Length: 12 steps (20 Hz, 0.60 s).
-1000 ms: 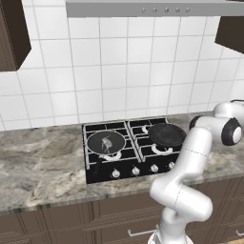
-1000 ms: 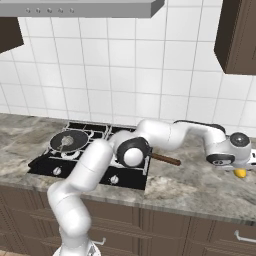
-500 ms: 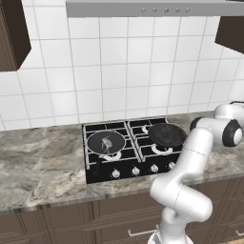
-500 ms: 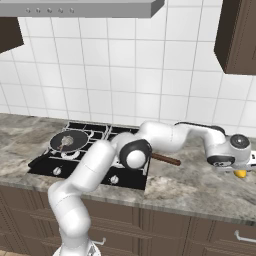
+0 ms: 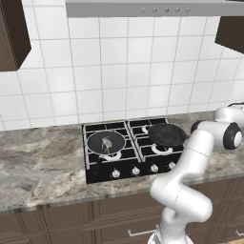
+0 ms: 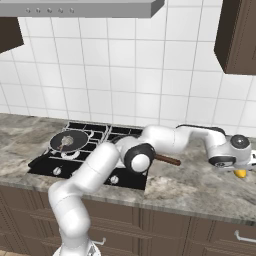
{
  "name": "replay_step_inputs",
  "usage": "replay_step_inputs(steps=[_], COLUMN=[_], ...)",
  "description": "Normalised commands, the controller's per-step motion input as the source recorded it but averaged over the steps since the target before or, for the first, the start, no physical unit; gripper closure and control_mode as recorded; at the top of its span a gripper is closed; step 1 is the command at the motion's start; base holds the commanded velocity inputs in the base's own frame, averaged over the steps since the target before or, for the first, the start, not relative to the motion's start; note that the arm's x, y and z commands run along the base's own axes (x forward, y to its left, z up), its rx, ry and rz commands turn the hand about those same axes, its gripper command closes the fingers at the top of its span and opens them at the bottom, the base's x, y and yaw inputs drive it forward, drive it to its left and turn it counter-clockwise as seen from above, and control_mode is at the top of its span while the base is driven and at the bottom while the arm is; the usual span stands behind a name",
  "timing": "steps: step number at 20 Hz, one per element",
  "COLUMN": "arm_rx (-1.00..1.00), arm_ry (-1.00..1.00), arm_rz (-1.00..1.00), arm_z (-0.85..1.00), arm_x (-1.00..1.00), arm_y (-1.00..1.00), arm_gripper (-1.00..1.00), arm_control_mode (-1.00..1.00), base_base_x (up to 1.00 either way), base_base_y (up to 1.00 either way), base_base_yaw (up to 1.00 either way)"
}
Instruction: Place both pans onto different burners. Then place the lemon and the fish on different pans.
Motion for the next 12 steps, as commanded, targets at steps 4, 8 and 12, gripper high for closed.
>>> replay_step_inputs(steps=[4,8,12], arm_rx=[0.0,0.0,0.0], arm_ry=[0.0,0.0,0.0], arm_rz=[0.0,0.0,0.0], arm_z=[-0.1,-0.2,-0.18], arm_x=[0.03,0.0,0.0], arm_y=[-0.08,-0.02,0.0], arm_gripper=[-1.0,-1.0,-1.0], arm_control_mode=[-1.0,-1.0,-1.0], base_base_x=[0.0,0.0,0.0], base_base_y=[0.0,0.0,0.0], base_base_yaw=[0.0,0.0,0.0])
